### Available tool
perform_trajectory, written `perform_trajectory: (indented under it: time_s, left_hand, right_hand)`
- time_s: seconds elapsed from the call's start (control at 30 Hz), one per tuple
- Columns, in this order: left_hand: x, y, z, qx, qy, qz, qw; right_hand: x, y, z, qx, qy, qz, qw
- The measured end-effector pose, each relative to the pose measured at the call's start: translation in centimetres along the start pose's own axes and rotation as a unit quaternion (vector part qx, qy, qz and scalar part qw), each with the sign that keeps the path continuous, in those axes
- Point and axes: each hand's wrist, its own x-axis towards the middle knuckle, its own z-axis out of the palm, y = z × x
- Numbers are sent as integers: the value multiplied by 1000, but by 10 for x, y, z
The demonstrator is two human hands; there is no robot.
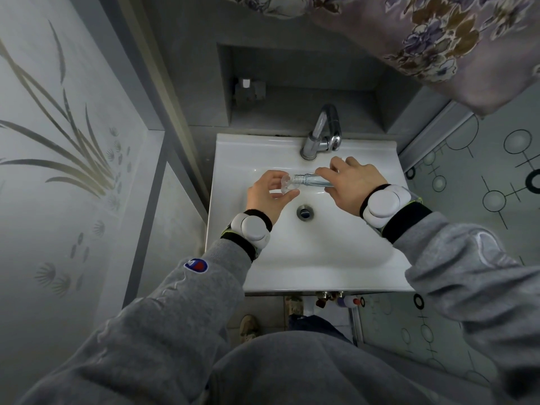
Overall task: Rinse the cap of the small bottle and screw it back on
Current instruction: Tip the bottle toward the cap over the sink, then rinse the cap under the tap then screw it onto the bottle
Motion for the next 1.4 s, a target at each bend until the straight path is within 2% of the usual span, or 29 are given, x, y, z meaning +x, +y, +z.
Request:
perform_trajectory:
  time_s: [0.6, 0.83, 1.03, 1.2, 1.33, 1.4]
  left_hand:
    - [4, 3, 12, -2, -13, 2, 1000]
    - [8, -1, 17, 5, -11, 4, 1000]
    - [12, -4, 21, -2, -10, 2, 1000]
    - [24, -9, 28, 34, -19, -4, 999]
    - [38, -19, 30, 70, -5, -26, 997]
    - [45, -25, 29, 86, 4, -42, 995]
  right_hand:
    - [-2, 12, 5, 5, 10, 8, 1000]
    - [-6, 12, 29, 128, 13, 41, 991]
    - [-9, 0, 51, 290, 17, 94, 952]
    - [-5, -12, 72, 429, 37, 154, 889]
    - [-2, -14, 89, 501, 54, 208, 838]
    - [-3, -14, 99, 508, 69, 216, 831]
